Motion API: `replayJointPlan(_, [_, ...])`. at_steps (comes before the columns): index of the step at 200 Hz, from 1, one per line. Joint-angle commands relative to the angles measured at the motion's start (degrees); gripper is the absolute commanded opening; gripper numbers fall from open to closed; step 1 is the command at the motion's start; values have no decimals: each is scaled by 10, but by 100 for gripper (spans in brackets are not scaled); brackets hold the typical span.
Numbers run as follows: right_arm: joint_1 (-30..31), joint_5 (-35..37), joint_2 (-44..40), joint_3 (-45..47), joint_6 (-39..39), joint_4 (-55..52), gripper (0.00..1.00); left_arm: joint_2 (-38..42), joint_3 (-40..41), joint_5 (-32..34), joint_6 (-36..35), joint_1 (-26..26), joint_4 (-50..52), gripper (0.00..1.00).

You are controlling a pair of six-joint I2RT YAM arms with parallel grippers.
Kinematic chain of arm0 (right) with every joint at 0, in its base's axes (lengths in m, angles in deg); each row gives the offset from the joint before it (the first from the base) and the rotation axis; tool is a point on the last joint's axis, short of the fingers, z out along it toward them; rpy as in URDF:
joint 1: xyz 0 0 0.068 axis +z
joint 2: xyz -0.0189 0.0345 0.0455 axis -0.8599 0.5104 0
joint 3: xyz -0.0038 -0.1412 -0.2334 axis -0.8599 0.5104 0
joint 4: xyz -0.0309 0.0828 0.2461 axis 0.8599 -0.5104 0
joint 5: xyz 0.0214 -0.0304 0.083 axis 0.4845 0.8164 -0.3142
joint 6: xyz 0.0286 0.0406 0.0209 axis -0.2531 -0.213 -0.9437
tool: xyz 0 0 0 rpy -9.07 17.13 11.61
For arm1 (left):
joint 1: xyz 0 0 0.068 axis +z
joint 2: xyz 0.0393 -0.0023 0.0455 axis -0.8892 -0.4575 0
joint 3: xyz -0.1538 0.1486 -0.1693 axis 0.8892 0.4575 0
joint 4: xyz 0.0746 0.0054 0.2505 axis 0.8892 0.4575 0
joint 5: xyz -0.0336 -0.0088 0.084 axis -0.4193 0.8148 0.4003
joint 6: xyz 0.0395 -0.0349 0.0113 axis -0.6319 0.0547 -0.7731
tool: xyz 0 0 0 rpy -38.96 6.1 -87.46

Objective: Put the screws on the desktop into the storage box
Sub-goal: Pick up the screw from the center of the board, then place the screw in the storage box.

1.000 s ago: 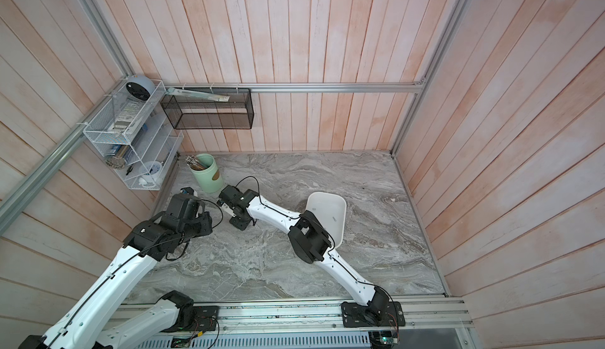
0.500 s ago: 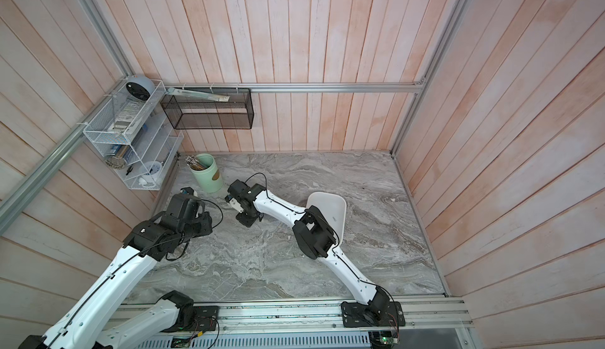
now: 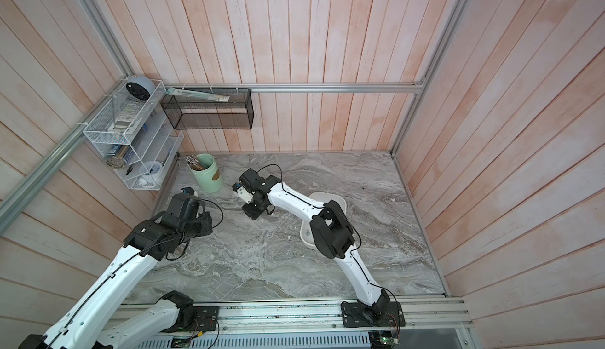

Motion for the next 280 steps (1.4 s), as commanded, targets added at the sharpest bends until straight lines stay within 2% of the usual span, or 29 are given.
replayJointPlan(1, [-24, -15, -62, 62, -21, 42, 0, -3, 6, 7, -2, 3, -8, 54])
replayJointPlan(39, [-82, -11, -199, 234, -42, 118, 0, -6, 7, 5, -3, 3, -8, 54])
replayJointPlan(87, [-192, -4, -351, 430, -72, 178, 0, -8, 7, 4, -2, 4, -7, 54])
replayJointPlan(125, [-252, 31, -427, 521, -110, 193, 0, -8, 7, 4, 0, 4, -7, 54])
replayJointPlan(154, [-259, 81, -445, 581, -148, 232, 0, -9, 7, 6, 2, 4, -7, 54])
replayJointPlan(182, [-260, 117, -439, 577, -140, 219, 0, -16, 6, 8, 4, 4, -6, 54])
replayJointPlan(195, [-259, 116, -430, 567, -126, 210, 12, -22, 5, 9, 6, 4, -5, 54])
replayJointPlan(212, [-259, 110, -423, 557, -118, 201, 35, -34, 0, 12, 8, 4, -1, 54])
replayJointPlan(224, [-260, 107, -422, 555, -117, 200, 44, -42, -2, 14, 12, 4, -2, 54])
replayJointPlan(248, [-260, 102, -434, 561, -116, 207, 52, -62, -2, 3, 31, 4, -16, 54])
replayJointPlan(280, [-260, 77, -463, 580, -114, 229, 53, -117, -2, -32, 72, 4, -73, 54])
